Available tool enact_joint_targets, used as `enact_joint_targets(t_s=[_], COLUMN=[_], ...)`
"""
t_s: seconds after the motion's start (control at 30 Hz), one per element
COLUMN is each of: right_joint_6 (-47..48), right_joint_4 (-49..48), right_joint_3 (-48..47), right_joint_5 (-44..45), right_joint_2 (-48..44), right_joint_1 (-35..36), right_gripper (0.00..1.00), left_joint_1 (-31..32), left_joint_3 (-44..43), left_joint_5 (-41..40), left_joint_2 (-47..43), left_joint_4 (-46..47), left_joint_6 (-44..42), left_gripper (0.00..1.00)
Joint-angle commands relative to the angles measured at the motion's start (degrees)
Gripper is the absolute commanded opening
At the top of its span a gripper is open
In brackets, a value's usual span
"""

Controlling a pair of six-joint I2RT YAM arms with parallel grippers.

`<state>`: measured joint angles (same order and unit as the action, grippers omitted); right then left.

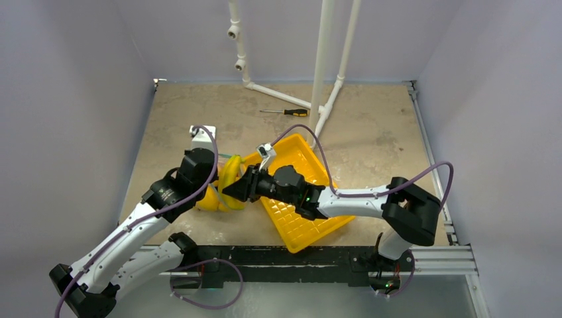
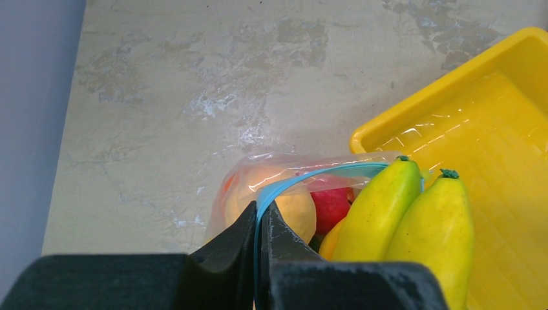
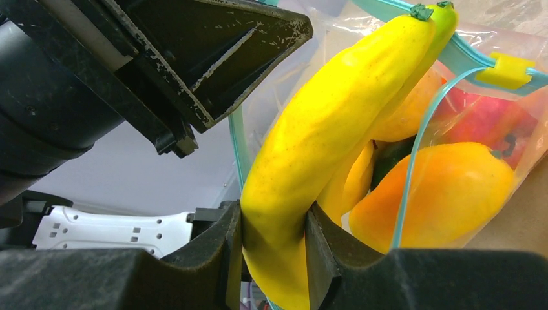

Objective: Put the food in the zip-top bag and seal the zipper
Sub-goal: Place the fake fruit in the zipper food storage bag.

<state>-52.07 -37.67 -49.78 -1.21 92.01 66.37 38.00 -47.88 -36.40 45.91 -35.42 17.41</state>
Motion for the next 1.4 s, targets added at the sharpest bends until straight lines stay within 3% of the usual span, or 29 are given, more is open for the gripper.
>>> enact_joint_targets(t_s=[0.0, 0.23, 0.8, 1.1, 1.37], right_joint_6=[0.06, 3.47, 9.80, 2.91, -5.56], right_joint_4=[0.45, 5.70, 7.95, 18.16, 23.21], right_joint_3=[-0.54, -4.83, -7.63, -14.87, -16.23], right_joint_5=[-2.33, -1.67, -6.45, -4.40, 1.92], right_joint_2=[-1.10, 1.77, 4.07, 9.76, 9.04], right_joint_1=[0.23, 0.81, 2.78, 2.67, 0.24], right_gripper=[0.00, 0.00, 0.00, 0.00, 0.00], left_joint_1=[-0.11, -0.11, -0.36, -0.72, -0.70], left_joint_3=[-0.90, -0.90, -0.96, -0.95, -0.90], left_joint_5=[-0.73, -0.49, -0.14, 0.31, 0.37], left_joint_2=[-0.10, 0.23, 0.58, 0.39, -0.32], left_joint_4=[3.31, 3.35, 3.61, 3.74, 3.71], left_joint_6=[0.70, 0.61, 0.35, 0.35, 0.36], left_gripper=[0.00, 0.00, 0.00, 0.00, 0.00])
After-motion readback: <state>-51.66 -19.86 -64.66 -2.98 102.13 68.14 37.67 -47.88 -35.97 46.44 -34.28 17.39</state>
